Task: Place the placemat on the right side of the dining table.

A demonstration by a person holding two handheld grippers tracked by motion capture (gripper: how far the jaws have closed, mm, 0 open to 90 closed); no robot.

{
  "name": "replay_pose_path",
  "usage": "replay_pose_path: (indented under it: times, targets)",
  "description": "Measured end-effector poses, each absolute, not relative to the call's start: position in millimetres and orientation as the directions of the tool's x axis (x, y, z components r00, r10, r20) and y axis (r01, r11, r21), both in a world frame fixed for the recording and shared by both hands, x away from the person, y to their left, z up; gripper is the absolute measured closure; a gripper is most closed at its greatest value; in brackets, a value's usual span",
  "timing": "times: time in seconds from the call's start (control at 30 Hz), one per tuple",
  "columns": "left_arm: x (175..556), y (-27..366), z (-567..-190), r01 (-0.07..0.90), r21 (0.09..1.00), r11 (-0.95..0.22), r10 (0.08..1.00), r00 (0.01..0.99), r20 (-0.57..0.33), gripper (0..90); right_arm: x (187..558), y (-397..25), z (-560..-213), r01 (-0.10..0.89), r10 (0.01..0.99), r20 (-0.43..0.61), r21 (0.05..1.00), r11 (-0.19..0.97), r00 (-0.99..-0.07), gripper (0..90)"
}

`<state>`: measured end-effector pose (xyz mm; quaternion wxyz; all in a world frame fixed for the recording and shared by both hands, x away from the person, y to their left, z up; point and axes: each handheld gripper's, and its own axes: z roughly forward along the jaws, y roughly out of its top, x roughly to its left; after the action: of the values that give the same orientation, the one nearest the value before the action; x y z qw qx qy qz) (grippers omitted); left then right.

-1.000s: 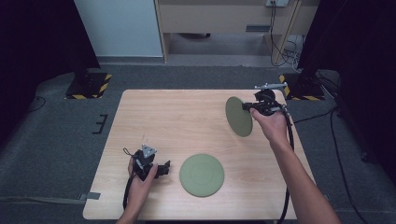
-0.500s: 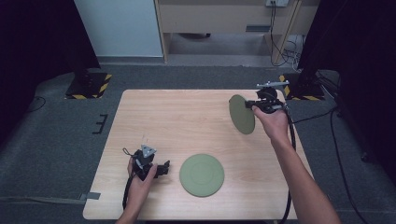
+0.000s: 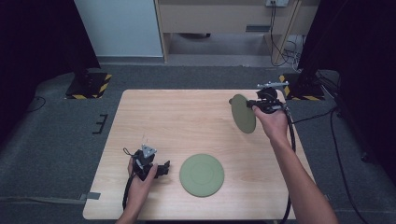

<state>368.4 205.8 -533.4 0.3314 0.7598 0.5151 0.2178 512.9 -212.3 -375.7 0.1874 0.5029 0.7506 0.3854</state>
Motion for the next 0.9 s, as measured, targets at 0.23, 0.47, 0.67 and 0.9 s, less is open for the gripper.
replay_pose_path:
  times: [0.23, 0.47, 0.67, 0.9]
  targets:
    - [369, 207, -534, 0.641, 0.726, -0.25, 0.928, 0.373, -0.01, 3.2, 515, -229, -387, 0.63, 0.916, 0.114, 0.758, 0.17, -0.385, 86.0]
    - [370, 207, -534, 0.641, 0.727, -0.248, 0.929, 0.37, -0.01, 3.2, 516, -244, -395, 0.65, 0.923, 0.137, 0.747, 0.143, -0.361, 86.0]
    - [370, 211, -534, 0.644, 0.728, -0.236, 0.935, 0.355, -0.011, 3.2, 515, -263, -401, 0.657, 0.932, 0.147, 0.745, 0.117, -0.333, 85.9]
    - [371, 213, -535, 0.65, 0.724, -0.231, 0.939, 0.343, -0.009, 3.2, 516, -280, -407, 0.664, 0.94, 0.151, 0.741, 0.098, -0.306, 85.9]
